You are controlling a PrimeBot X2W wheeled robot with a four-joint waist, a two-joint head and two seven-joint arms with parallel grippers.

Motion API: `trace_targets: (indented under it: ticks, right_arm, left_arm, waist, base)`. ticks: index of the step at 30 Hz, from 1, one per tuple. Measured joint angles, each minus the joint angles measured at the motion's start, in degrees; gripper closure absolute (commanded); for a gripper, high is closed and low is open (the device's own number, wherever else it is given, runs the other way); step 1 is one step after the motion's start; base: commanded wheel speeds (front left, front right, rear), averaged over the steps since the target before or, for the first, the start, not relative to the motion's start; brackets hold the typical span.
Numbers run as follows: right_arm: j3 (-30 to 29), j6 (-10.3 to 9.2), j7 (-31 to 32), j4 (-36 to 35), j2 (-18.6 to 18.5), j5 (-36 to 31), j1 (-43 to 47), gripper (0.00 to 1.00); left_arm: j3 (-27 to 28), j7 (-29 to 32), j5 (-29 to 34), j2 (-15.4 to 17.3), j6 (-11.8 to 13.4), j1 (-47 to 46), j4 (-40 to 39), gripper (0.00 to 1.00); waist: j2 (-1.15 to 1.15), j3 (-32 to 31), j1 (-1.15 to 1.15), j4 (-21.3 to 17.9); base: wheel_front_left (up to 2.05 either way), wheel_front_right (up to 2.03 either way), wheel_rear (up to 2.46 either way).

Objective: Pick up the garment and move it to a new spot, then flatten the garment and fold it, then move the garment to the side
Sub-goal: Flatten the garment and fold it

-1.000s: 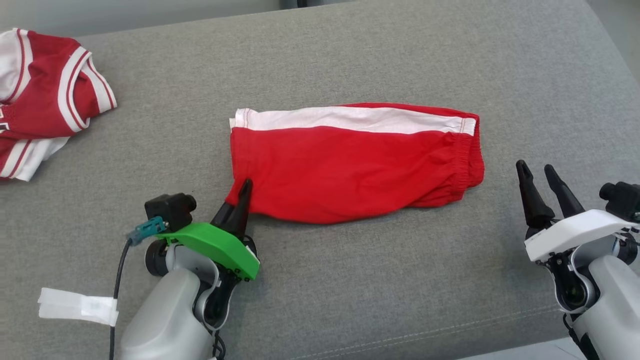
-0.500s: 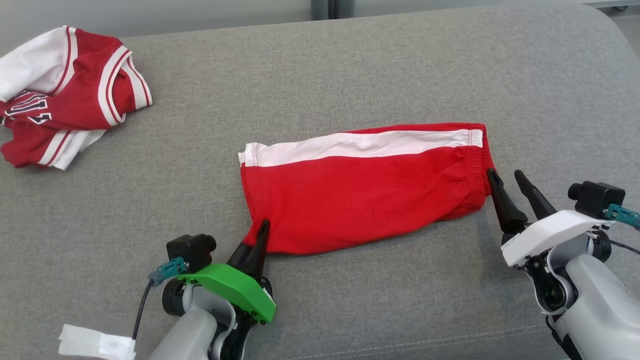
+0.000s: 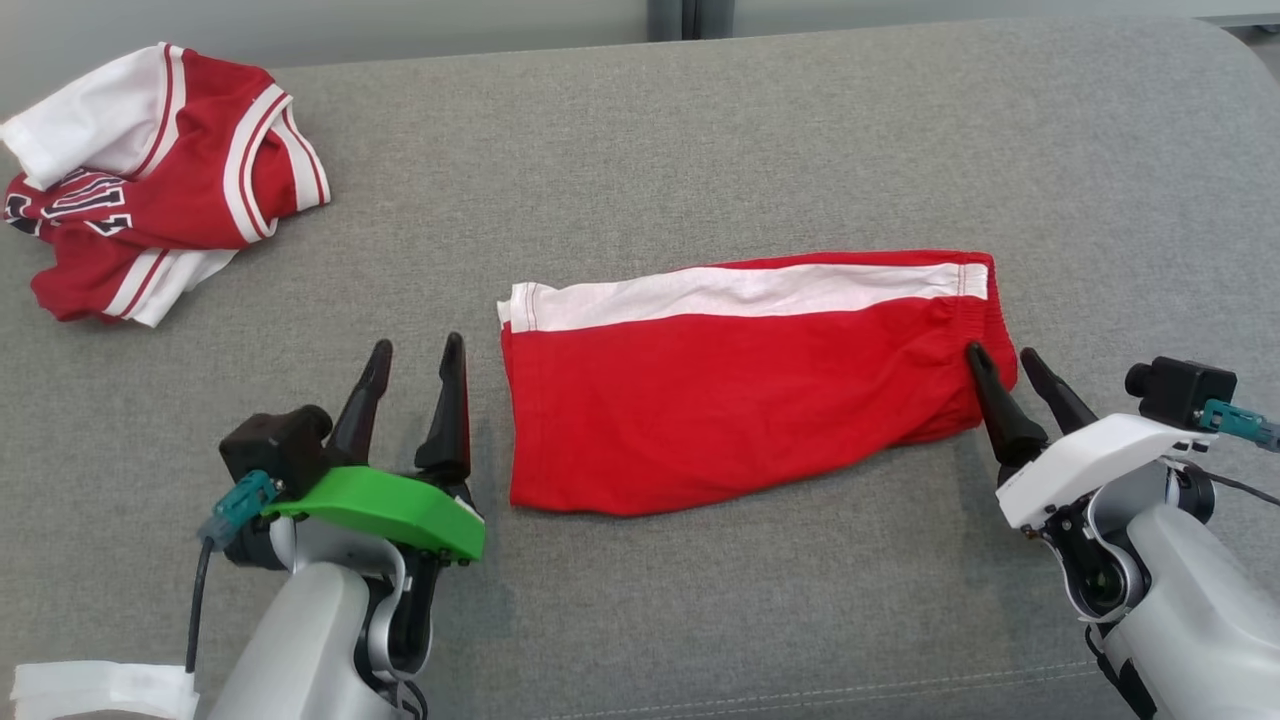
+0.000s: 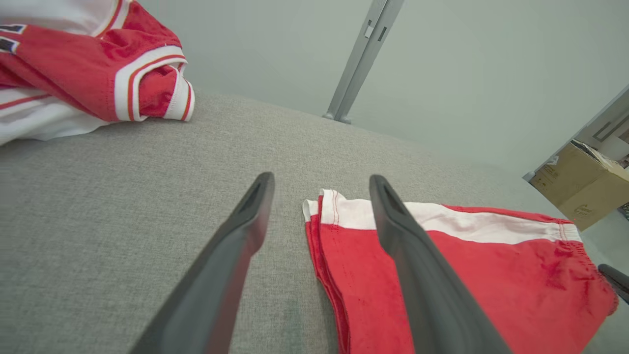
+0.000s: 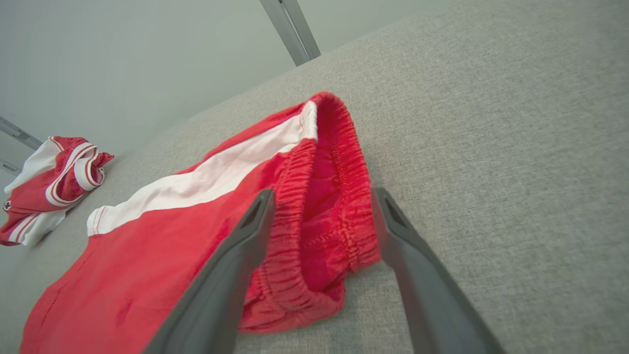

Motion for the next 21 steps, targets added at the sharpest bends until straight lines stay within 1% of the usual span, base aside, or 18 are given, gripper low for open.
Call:
trace_targets:
  ticks: [1,3,7,11,18,19,20,21]
  right_arm:
    - [0.0,-0.47,0.7,0.6,0.0,0.0,0.0,0.0]
    - [0.0,-0.59,1.1,1.1,-0.1,0.0,-0.1,0.0]
    - [-0.4,-1.54,2.6,2.8,-0.4,0.4,-0.1,0.0]
    - [-0.8,-1.49,4.0,4.0,-0.1,2.6,-0.1,0.0]
    - [-2.4,-1.26,5.4,5.8,1.8,6.8,-0.1,0.0]
    - [-2.4,-1.13,5.5,6.0,1.8,7.0,-0.1,0.02]
    - [-2.5,-0.89,5.5,6.1,1.8,7.1,-0.1,0.18]
    - [-2.5,-0.86,5.5,6.0,1.8,7.1,-0.1,0.55]
  left_arm:
    - [0.6,-0.2,1.9,-0.1,0.2,0.0,-2.2,0.0]
    - [0.5,-0.2,2.3,-0.3,0.2,0.0,-3.0,0.0]
    - [0.9,-0.2,3.4,-0.5,0.5,0.1,-5.8,0.0]
    - [1.1,-0.2,4.3,-0.5,0.5,1.5,-7.5,0.0]
    - [2.3,-0.2,5.1,-0.5,1.0,4.4,-9.5,0.0]
    - [2.4,-0.2,5.1,-0.5,1.0,4.5,-9.7,0.0]
    - [2.5,-0.2,5.2,-0.5,1.0,4.7,-9.9,0.0]
    - [2.6,-0.2,5.4,-0.5,1.0,4.9,-10.3,0.0]
  waist:
    - [0.0,0.0,0.0,0.3]
    - [0.0,0.1,0.0,0.5]
    - [0.0,0.3,0.0,1.5]
    - [0.0,0.6,0.0,2.6]
    - [0.0,1.1,0.0,4.5]
    - [0.0,1.2,0.0,4.8]
    - [0.0,1.2,0.0,5.0]
    - [0.0,1.3,0.0,5.3]
  base:
    - [0.0,0.0,0.0]
    - [0.0,0.0,0.0]
    - [0.0,0.0,0.0]
    - [0.0,0.0,0.0]
    - [0.0,0.0,0.0]
    - [0.0,0.0,0.0]
    - [0.0,0.0,0.0]
    - [0.0,0.0,0.0]
